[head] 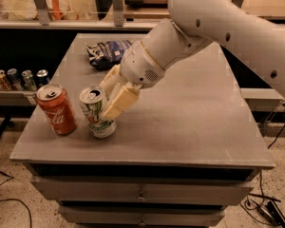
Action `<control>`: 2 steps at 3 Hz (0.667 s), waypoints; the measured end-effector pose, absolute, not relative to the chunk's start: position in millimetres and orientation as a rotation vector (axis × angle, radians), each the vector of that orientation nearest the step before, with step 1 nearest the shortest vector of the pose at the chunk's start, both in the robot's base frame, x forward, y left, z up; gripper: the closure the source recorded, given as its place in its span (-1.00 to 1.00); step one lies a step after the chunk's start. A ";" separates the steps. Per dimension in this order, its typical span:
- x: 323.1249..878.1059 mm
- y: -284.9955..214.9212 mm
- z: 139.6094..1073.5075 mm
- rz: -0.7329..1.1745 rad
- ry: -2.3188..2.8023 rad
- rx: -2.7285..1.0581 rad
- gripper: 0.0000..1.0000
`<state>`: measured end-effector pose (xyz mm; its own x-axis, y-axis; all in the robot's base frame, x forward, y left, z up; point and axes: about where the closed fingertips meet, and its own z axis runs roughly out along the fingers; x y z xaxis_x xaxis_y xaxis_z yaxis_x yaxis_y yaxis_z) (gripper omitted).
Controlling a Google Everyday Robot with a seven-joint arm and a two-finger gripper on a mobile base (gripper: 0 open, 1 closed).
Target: Move 7up can near coke can
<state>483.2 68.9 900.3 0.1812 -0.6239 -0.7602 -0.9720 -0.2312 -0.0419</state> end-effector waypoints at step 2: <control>483.7 77.9 896.9 0.891 1.487 -1.914 0.62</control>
Offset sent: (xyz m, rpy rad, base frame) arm 0.0032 0.0101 -0.0052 0.0380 0.0374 -0.0016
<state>483.7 77.9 896.9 0.1673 -0.6055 -0.7780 -0.9716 -0.2353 -0.0258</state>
